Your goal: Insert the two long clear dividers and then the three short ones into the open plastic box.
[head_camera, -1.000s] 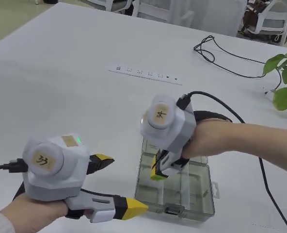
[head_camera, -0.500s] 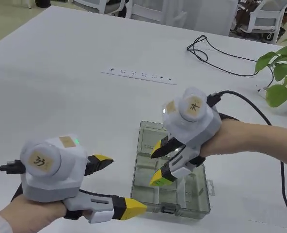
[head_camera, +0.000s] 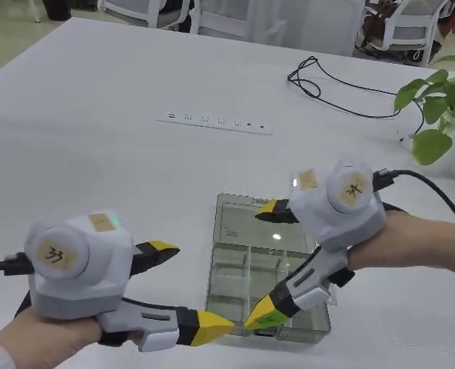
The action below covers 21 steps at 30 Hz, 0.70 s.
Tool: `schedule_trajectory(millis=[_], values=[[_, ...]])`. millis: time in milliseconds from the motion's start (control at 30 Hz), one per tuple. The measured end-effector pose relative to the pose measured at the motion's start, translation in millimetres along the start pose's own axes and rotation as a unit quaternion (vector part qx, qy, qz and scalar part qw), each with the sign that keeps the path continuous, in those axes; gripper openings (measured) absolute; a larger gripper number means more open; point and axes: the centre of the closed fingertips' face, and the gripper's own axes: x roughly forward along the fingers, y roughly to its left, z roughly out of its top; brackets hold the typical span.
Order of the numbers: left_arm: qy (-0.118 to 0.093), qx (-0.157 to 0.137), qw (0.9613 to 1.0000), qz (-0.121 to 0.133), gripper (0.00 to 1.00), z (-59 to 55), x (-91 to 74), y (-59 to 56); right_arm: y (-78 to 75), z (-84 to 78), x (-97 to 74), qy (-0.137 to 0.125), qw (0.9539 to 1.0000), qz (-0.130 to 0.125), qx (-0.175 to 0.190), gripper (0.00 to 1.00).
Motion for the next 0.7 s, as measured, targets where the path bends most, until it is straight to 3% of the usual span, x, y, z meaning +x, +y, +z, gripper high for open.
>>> schedule_trajectory(millis=[233,367,700], values=[[0.002,0.01,0.9999,-0.005,0.82,2.2,2.2,-2.4,-5.0,-13.8,-17.6,-0.013,0.9989,-0.037,0.026,1.0],[0.002,0.01,0.9999,-0.004,0.83,5.0,3.2,-1.7,-3.8,-26.0,-28.9,-0.016,0.9983,-0.045,0.035,1.0],[0.027,0.042,0.9988,0.001,0.88,0.3,2.1,2.9,-16.3,-73.4,-66.5,0.007,0.9937,-0.09,0.067,1.0]])
